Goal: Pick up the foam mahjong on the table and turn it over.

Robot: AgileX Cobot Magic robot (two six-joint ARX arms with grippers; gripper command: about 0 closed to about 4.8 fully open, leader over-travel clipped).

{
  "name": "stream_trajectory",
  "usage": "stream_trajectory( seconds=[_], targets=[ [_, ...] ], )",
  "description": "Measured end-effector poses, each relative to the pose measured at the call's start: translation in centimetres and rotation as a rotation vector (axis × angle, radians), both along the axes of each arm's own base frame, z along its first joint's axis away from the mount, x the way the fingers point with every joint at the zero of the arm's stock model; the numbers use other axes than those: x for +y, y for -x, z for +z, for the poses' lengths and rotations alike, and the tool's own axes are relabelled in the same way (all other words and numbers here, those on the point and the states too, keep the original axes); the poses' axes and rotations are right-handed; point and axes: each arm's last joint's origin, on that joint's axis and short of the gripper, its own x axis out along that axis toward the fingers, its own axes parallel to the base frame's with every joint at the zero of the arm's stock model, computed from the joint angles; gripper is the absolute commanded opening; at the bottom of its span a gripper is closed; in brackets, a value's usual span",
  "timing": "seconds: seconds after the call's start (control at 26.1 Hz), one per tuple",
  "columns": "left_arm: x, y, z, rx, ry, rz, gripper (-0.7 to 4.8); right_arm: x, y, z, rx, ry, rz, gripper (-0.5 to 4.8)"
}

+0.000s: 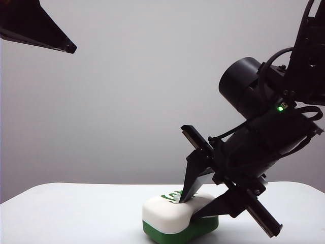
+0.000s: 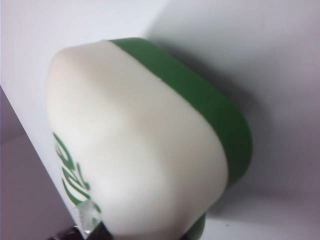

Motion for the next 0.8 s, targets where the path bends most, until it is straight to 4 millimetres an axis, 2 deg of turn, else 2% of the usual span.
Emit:
stream_trajectory(
  seconds=[0.04, 0.23, 0.34, 0.42, 0.5, 0.61, 0.8],
  targets=[
    [0.0, 0.0, 0.0, -0.001, 0.000, 0.000, -0.06, 0.0, 0.0, 0.0, -0.017, 0.011, 0.019, 0.27],
    [0.0, 0.0, 0.0, -0.001, 0.000, 0.000, -0.06, -0.3, -0.1, 0.1, -0.082, 0.041, 0.135, 0.25],
    [0.0, 0.0, 0.0, -0.001, 0.000, 0.000, -0.06, -1.0, -0.4, 0.5, -0.110, 0.064, 0.176, 0.24],
    [0.0, 0.0, 0.0, -0.001, 0.000, 0.000, -0.06, -2.0, -0.6, 1.4, -0.152, 0.109, 0.214, 0.22],
    [0.0, 0.0, 0.0, -0.001, 0.000, 0.000, -0.06, -2.8, -1.2, 2.8, -0.200, 0.209, 0.265, 0.22],
    [0.0, 0.0, 0.0, -0.001, 0.000, 0.001, -0.06, -3.4, -1.7, 5.5, -0.298, 0.492, 0.402, 0.22],
    [0.0, 0.0, 0.1, -0.008, 0.003, 0.000, -0.06, -3.7, -2.4, 7.2, -0.357, 0.816, 0.558, 0.22]
  ],
)
